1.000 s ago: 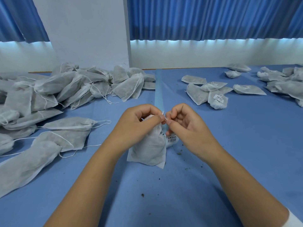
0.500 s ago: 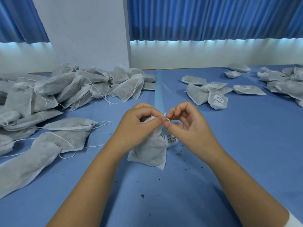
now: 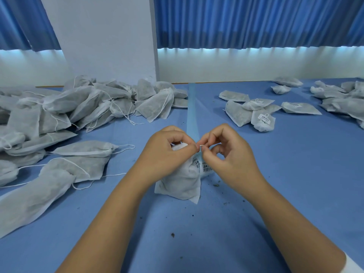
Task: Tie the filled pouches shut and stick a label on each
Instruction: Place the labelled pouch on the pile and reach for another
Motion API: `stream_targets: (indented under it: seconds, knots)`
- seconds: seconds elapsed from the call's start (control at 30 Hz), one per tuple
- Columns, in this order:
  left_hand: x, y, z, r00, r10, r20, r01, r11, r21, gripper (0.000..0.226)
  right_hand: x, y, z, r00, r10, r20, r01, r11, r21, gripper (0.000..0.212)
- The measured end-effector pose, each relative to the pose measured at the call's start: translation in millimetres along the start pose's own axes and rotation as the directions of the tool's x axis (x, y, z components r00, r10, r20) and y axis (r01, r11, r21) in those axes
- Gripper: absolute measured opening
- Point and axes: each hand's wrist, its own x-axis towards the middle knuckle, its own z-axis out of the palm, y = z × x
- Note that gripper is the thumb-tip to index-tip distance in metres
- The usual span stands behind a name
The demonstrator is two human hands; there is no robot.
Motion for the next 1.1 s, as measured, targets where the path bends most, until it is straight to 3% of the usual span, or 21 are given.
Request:
stream_targets:
  seconds: [0.1, 0.33, 0.5, 0.83, 0.97, 1.1]
  knots:
    - [0.3, 0.0, -1.5, 1.000, -0.003, 0.020, 0.003, 1.000, 0.010, 0.022, 0.6, -3.0, 0.4, 1.000, 0.023, 0.018, -0.023, 0.999, 0.045, 0.024]
    - [-0.4, 1.2, -1.9, 0.986, -0.043, 0.163, 0.062, 0.991, -0.116, 0.027, 3.5, -3.2, -6.1, 0.969, 0.192, 0.157, -0.234, 0.920, 0.316, 0.015]
    - [-1.1, 1.7, -2.7, 0.971, -0.059, 0.234, 0.115, 0.965, -0.236, 0.030, 4.5, -1.0, -5.4, 0.967, 0.206, 0.150, -0.249, 0.886, 0.391, 0.026]
    - [0.5, -0.2, -2.8, 0.980, -0.066, 0.185, 0.127, 0.933, -0.337, 0.018, 3.7, -0.6, -4.6, 0.978, 0.199, 0.060, -0.208, 0.944, 0.256, 0.024]
    - [2.1, -3.6, -3.4, 0.987, -0.060, 0.146, 0.105, 0.940, -0.323, 0.031, 3.0, -3.6, -5.5, 0.981, 0.194, 0.021, -0.193, 0.950, 0.245, 0.008]
    - [2.3, -4.4, -2.3, 0.989, -0.066, 0.130, 0.101, 0.953, -0.287, 0.030, 3.4, -3.4, -6.0, 0.975, 0.220, -0.033, -0.209, 0.957, 0.199, 0.007]
